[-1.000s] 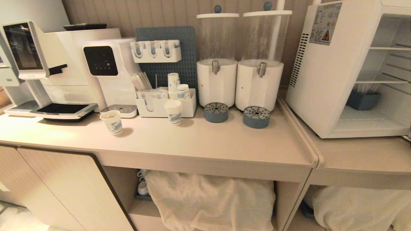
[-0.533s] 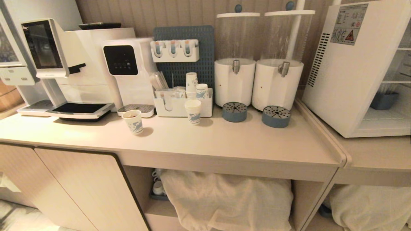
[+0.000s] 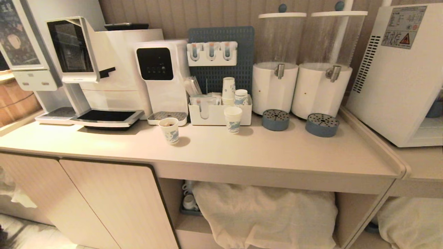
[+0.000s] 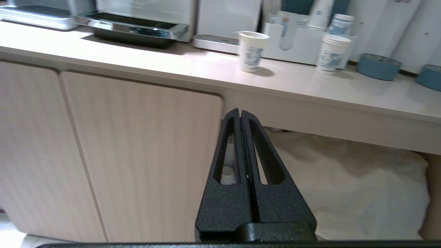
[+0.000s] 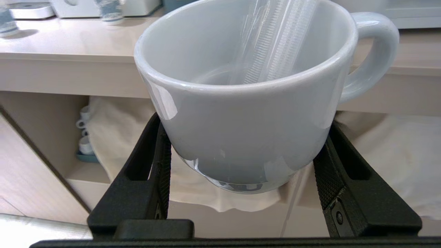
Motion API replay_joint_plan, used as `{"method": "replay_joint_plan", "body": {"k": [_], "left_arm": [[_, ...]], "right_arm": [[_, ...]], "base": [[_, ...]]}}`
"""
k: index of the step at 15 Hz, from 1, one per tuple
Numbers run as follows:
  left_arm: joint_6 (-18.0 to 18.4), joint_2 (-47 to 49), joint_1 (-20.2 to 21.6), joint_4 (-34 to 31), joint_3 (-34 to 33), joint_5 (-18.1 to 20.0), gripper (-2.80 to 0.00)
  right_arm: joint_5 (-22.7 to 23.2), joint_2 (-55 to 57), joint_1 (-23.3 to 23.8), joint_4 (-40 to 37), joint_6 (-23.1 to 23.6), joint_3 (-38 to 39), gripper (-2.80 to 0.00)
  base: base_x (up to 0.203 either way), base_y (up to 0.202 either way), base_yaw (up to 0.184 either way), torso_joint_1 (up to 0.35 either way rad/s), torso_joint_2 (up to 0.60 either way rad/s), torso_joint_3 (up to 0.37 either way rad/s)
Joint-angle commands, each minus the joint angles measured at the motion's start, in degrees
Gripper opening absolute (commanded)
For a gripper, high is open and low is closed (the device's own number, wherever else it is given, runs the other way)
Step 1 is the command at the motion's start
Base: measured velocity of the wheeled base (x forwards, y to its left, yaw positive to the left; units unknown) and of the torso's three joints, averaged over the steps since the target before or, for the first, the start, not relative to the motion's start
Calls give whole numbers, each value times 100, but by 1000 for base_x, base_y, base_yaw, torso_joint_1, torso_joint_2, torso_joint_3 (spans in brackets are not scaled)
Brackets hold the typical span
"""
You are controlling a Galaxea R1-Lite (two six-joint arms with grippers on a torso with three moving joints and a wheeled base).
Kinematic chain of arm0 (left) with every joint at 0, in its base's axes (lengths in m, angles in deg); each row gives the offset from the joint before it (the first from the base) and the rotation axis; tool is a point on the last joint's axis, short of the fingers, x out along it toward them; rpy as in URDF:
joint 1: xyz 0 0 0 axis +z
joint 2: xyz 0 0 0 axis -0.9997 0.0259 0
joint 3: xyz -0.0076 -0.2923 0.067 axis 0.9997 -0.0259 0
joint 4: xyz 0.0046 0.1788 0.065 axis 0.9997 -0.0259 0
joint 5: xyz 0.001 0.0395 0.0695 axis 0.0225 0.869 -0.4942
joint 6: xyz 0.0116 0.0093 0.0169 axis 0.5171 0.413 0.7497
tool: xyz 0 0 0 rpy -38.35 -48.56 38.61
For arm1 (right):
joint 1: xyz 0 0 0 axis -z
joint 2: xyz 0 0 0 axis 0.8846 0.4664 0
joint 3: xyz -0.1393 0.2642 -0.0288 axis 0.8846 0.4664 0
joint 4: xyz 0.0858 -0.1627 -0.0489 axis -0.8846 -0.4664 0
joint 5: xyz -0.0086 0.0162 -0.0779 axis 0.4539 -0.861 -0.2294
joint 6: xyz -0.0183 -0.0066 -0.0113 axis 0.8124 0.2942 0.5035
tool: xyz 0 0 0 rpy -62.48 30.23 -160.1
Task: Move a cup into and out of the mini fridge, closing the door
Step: Place the ceramic cup on the table
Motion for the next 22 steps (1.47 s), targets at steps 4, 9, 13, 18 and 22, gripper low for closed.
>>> {"method": "replay_joint_plan", "body": {"k": [4, 9, 13, 18, 22], "left_arm": [[-8, -29, 4, 8, -229, 0, -280], [-17, -29, -4, 8, -229, 0, -280], [-17, -29, -4, 8, -229, 0, -280], [-17, -29, 4, 8, -229, 0, -280], [-26, -29, 0, 8, -229, -9, -280]], "right_arm": [[4, 0, -2, -2, -25, -23, -280], [85, 223, -2, -1048, -46, -1952, -280], [84, 2105, -40, -1427, -371, -3767, -280], [226, 4870, -50, -919, -919, -4907, -280], [3005, 6088, 1168, 254, -1009, -4726, -280]], "base": [[0, 97, 3, 2, 2, 2], [0, 0, 0, 0, 0, 0], [0, 0, 0, 0, 0, 0], [0, 0, 0, 0, 0, 0], [0, 0, 0, 0, 0, 0]]}}
